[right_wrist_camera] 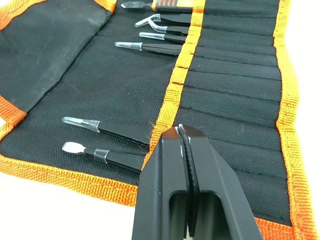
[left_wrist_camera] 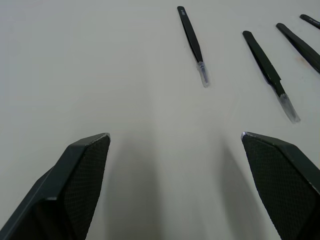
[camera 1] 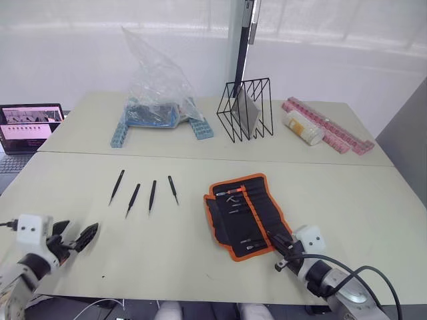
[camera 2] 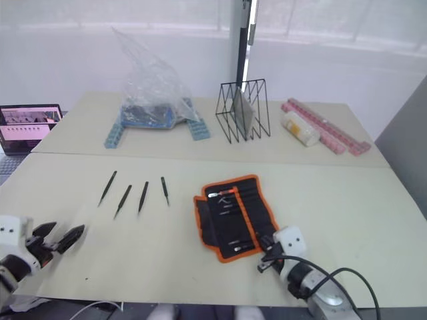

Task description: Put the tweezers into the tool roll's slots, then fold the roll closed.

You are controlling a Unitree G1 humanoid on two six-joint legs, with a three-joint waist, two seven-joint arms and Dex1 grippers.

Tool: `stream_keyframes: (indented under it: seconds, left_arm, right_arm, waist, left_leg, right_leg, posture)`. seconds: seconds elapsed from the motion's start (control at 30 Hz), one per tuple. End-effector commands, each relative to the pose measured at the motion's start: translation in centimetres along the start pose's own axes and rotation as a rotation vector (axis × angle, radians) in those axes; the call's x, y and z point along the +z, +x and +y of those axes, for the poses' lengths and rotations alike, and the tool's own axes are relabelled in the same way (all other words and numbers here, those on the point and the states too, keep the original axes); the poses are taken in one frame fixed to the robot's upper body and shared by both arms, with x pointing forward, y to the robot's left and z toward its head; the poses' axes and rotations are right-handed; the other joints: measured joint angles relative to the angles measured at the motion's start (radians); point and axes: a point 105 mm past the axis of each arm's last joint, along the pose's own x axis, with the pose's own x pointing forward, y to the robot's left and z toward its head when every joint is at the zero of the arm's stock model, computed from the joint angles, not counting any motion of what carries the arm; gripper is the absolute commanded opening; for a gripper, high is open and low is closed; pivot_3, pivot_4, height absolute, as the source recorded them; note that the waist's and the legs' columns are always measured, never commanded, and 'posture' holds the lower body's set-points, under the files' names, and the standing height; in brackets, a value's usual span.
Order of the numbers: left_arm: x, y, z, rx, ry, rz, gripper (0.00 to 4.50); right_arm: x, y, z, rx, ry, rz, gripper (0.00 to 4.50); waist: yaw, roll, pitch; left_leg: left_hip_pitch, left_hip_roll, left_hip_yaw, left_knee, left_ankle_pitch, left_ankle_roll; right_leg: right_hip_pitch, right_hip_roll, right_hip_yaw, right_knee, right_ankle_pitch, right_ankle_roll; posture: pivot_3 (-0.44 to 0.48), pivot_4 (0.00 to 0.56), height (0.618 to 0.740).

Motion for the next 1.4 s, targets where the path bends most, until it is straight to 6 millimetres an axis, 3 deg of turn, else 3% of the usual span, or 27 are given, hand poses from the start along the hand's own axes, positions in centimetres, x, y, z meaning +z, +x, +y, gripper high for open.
stream_keyframes:
  seconds: [0.03,0.33,0.7,0.93,1.17,1.33,1.4]
  left_arm:
    - [0.5,2.1,0.1,0.021,0.043,0.012,4.47]
    - [0.7,7.5,-0.7,0.034,0.082,0.051,4.47]
    - [-0.2,11.1,-3.6,-0.052,0.108,0.107,4.47]
    - [-0.4,11.8,-5.1,-0.107,0.120,0.102,2.30]
    - [-0.4,11.7,-4.5,-0.089,0.117,0.108,0.02]
    - [0.6,11.4,-3.6,-0.063,0.122,0.075,0.02]
    - [2.4,11.1,-3.3,-0.054,0.127,0.017,0.02]
  right_arm:
    - [0.1,0.2,0.4,-0.003,0.004,0.000,0.00]
    - [0.8,0.9,0.7,-0.012,0.009,-0.026,0.00]
    - [1.1,0.9,0.8,-0.012,0.011,-0.031,0.00]
    - [1.2,0.9,0.9,-0.015,0.013,-0.031,0.00]
    - [1.1,0.8,0.9,-0.019,0.016,-0.030,0.00]
    - [0.9,0.9,0.8,-0.023,0.016,-0.024,0.00]
    - [0.8,0.9,0.8,-0.024,0.015,-0.019,0.00]
  waist:
    - [0.001,0.000,0.000]
    - [0.008,0.003,-0.001]
    - [0.034,0.010,-0.005]
    - [0.043,0.017,-0.009]
    - [0.037,0.017,-0.009]
    - [0.033,0.018,-0.009]
    - [0.031,0.017,-0.009]
  left_leg:
    - [0.000,0.000,0.000,0.000,0.000,0.000]
    - [0.002,0.000,0.000,0.000,0.000,0.000]
    - [0.004,-0.001,0.000,0.000,0.000,-0.001]
    - [0.005,-0.002,0.000,0.000,0.001,-0.001]
    - [0.005,-0.002,0.000,0.000,0.001,-0.001]
    - [0.005,-0.002,0.000,0.000,0.001,-0.001]
    - [0.005,-0.002,0.000,0.000,0.001,-0.001]
  right_leg:
    - [0.000,0.000,0.000,0.000,0.000,0.000]
    - [0.002,0.000,0.000,0.001,0.004,0.006]
    - [0.004,0.000,0.000,0.001,0.004,0.007]
    - [0.006,-0.001,0.000,0.001,0.003,0.007]
    - [0.006,-0.001,0.001,0.001,0.003,0.007]
    - [0.006,-0.001,0.001,0.001,0.003,0.007]
    - [0.005,0.000,0.001,0.001,0.003,0.007]
  posture:
    - [0.000,0.150,0.718]
    - [0.000,0.150,0.718]
    - [0.000,0.150,0.718]
    - [0.000,0.150,0.718]
    - [0.000,0.150,0.718]
    - [0.000,0.150,0.718]
    - [0.000,0.150,0.718]
